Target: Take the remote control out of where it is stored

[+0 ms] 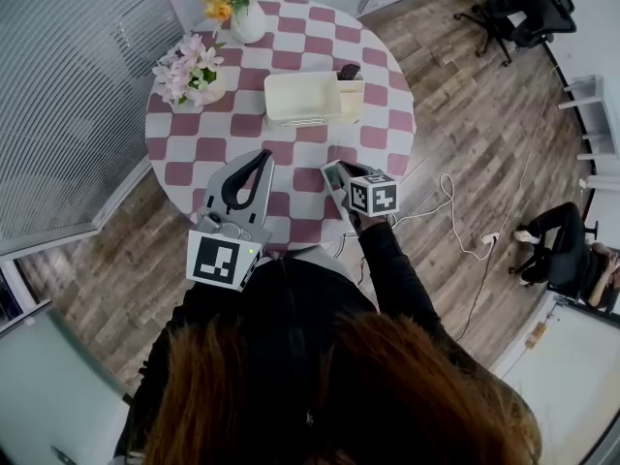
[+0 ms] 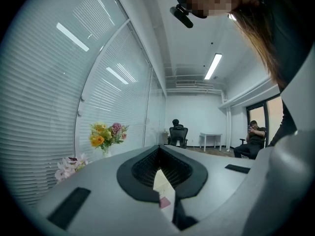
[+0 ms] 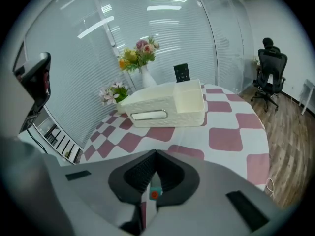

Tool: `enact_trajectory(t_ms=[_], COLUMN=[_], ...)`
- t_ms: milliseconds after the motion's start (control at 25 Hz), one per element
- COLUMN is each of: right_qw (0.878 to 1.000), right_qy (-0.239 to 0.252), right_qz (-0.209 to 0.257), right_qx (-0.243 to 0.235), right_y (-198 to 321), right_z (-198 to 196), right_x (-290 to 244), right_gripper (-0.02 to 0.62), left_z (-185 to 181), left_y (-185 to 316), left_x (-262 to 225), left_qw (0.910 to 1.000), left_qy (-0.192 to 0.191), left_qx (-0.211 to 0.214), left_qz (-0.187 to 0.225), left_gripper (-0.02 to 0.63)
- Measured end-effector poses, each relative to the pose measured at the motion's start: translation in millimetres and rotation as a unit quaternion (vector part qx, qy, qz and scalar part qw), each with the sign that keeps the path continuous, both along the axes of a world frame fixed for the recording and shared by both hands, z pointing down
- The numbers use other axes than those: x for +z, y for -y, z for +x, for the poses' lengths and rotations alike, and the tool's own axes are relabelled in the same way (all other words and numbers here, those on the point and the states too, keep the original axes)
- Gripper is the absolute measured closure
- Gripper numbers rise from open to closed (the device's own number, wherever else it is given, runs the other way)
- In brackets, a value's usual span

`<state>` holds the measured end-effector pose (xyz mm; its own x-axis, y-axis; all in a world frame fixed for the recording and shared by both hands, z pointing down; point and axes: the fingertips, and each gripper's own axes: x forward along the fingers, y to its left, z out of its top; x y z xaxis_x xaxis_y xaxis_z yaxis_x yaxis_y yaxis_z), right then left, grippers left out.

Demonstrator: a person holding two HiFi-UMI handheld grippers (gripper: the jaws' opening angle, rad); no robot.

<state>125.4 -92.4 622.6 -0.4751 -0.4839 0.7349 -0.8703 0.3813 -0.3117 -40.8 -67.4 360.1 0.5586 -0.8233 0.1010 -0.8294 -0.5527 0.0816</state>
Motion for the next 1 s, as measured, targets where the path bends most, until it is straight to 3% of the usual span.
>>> enact_trajectory(t_ms=[240, 520, 1000], right_qw=[0.992, 0.967, 0.935], right_qy=[0.036, 0.051, 0.049], right_qz=[0.121, 0.25, 0.352], right_qx=[0.02, 0.018, -0.014], right_y=[12, 23, 2], right_z=[-6, -13, -43], right_x=[-36, -95, -183], right_gripper=[0.58, 0.58, 0.58], left_z=[1, 4, -4], left_y=[-1, 0, -1], left_x=[0, 0, -1], left_qw=[1.0, 1.0, 0.9999], left_qy=[0.002, 0.0, -0.007], left_qx=[0.003, 0.004, -0.005], left_qz=[-0.001, -0.005, 0.008], left_gripper=[0.597, 0.597, 0.597])
